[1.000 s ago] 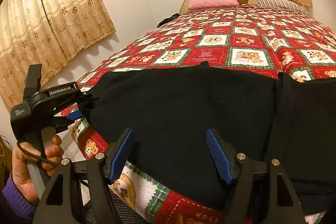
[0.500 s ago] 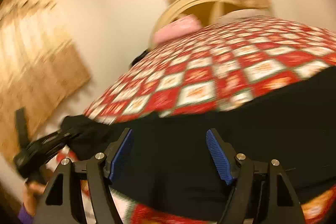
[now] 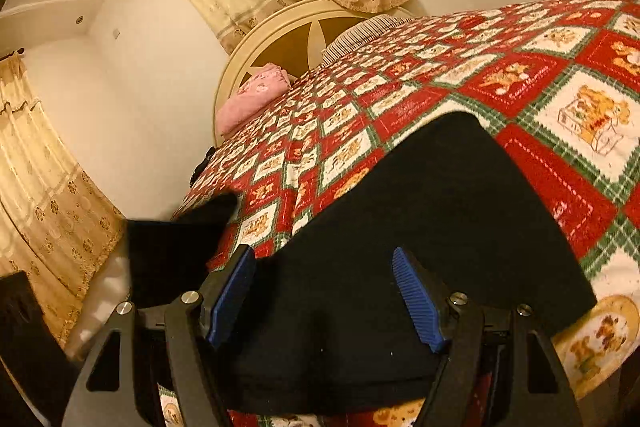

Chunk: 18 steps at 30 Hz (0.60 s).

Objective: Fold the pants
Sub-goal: 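Grasp the folded pants edge with the left gripper and fold it toward the right gripper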

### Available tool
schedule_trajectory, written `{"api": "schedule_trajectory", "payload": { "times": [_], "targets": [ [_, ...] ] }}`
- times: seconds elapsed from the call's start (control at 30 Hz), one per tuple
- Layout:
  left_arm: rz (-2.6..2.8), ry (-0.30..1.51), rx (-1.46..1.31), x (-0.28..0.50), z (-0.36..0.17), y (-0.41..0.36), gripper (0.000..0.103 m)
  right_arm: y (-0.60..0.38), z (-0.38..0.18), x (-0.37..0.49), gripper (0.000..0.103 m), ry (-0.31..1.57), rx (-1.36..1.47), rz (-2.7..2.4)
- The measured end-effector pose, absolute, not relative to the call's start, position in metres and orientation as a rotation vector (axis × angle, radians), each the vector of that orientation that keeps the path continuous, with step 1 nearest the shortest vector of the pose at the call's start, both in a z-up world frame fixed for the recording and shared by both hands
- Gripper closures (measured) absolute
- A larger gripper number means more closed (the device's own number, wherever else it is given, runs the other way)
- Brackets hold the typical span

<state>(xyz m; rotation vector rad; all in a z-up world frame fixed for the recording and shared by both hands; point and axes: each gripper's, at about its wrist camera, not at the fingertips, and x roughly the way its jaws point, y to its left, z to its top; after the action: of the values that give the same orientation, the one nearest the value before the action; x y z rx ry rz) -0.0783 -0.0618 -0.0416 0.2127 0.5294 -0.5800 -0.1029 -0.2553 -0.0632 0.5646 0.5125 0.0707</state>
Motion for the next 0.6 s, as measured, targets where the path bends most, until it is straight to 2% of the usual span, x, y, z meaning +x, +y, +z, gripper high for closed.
{"api": "schedule_trajectory", "payload": {
  "times": [0.07, 0.17, 0.2, 0.23, 0.3, 0.47, 0.6],
  "targets": [
    [-0.576, 0.565, 0.273, -0.080, -0.054, -0.068, 0.085, -0.254, -0.063, -0.101, 0.030, 0.520, 0.552, 0.070],
    [-0.592, 0.602, 0.275, -0.082, -0.057, -0.062, 0.074, -0.254, -0.065, -0.100, 0.030, 0.528, 0.547, 0.082],
    [-0.610, 0.608, 0.266, -0.083, -0.053, -0.059, 0.064, -0.256, -0.065, -0.100, 0.030, 0.527, 0.556, 0.089],
    [-0.628, 0.612, 0.263, -0.086, -0.049, -0.054, 0.043, -0.258, -0.064, -0.099, 0.030, 0.527, 0.572, 0.101],
    [-0.626, 0.594, 0.262, -0.091, -0.042, -0.046, 0.017, -0.262, -0.062, -0.100, 0.030, 0.525, 0.621, 0.139],
    [-0.586, 0.539, 0.164, -0.100, -0.021, -0.001, 0.015, -0.261, -0.047, -0.098, 0.030, 0.513, 0.684, 0.235],
    [-0.438, 0.558, 0.046, -0.087, -0.015, 0.042, 0.015, -0.247, -0.057, -0.085, 0.030, 0.583, 0.675, 0.253]
  ]
}}
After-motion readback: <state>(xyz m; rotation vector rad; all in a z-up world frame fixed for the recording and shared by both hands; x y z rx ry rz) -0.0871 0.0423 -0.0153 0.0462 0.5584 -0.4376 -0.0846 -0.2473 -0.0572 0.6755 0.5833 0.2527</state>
